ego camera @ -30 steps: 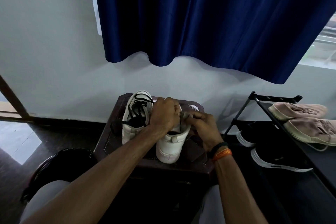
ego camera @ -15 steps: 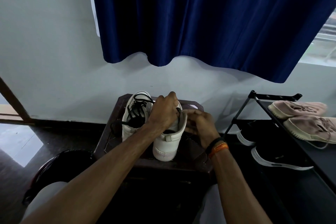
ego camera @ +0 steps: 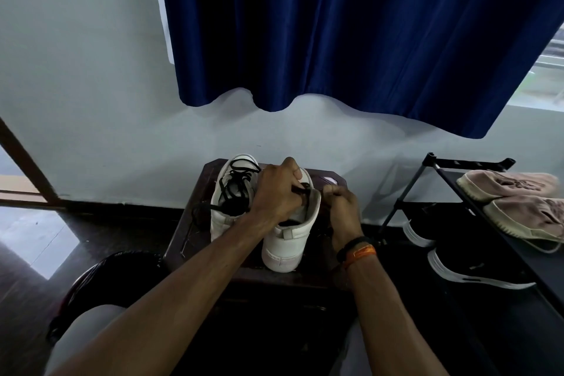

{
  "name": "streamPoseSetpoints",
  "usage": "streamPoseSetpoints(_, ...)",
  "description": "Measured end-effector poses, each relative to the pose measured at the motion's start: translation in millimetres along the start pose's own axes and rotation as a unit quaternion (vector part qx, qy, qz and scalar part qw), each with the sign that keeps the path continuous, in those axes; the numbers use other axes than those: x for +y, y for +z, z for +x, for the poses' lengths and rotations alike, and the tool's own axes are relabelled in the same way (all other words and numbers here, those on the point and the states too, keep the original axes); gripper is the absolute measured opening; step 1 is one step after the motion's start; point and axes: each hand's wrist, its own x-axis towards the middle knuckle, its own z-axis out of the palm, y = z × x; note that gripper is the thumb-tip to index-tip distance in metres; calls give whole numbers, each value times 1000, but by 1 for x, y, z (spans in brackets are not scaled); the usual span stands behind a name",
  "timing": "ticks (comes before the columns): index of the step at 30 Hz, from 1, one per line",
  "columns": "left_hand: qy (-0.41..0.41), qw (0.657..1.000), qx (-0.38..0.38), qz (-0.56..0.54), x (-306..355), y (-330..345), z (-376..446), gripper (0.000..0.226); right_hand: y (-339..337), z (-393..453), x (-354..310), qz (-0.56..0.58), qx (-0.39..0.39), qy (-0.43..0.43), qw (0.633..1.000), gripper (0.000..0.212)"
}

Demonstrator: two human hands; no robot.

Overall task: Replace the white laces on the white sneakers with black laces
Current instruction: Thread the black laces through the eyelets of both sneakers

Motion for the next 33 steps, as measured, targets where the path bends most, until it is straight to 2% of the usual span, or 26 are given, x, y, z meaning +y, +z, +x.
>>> streamPoseSetpoints(3, -16, 999, 11, -27, 0, -2, -4, 38, -2, 2, 2, 109, 45, 32, 993, 35)
streamPoseSetpoints(6, -13, 998, 48, -41, -1, -2, -8, 45, -7, 6, 0, 222, 53, 59, 972, 31)
streamPoseSetpoints(9, -22, 996, 80, -23, -1, 0, -9, 47, -11, 8, -3, 286, 52, 40, 956, 33)
streamPoseSetpoints(14, -50, 990, 127, -42, 4, 1, -13, 44, -39, 17, -10, 342, 132, -3, 931, 33)
streamPoseSetpoints(16, -56, 988, 138, -44, 5, 2, -13, 43, -55, 20, -12, 300, 169, -13, 939, 35)
streamPoseSetpoints(18, -59, 987, 142, -44, 7, 3, -14, 41, -65, 22, -10, 199, 180, -25, 963, 33)
streamPoseSetpoints(20, -67, 987, 141, -45, 8, 1, -14, 40, -65, 20, -2, 12, 129, -56, 990, 25)
streamPoseSetpoints(22, -71, 987, 136, -44, 10, 1, -15, 38, -59, 11, 0, -170, 55, -88, 980, 14)
streamPoseSetpoints(23, -73, 987, 133, -44, 11, 0, -15, 37, -54, 6, -1, -215, 21, -102, 971, 13)
streamPoseSetpoints(25, -75, 987, 134, -40, 12, 0, -15, 36, -45, 1, -5, -251, -56, -131, 957, 8)
streamPoseSetpoints(27, -80, 987, 135, -33, 13, 0, -15, 34, -40, 1, -6, -279, -99, -147, 944, 3)
streamPoseSetpoints(33, -94, 986, 132, -32, 11, 0, -13, 32, -56, 4, -9, -365, -78, -151, 915, 14)
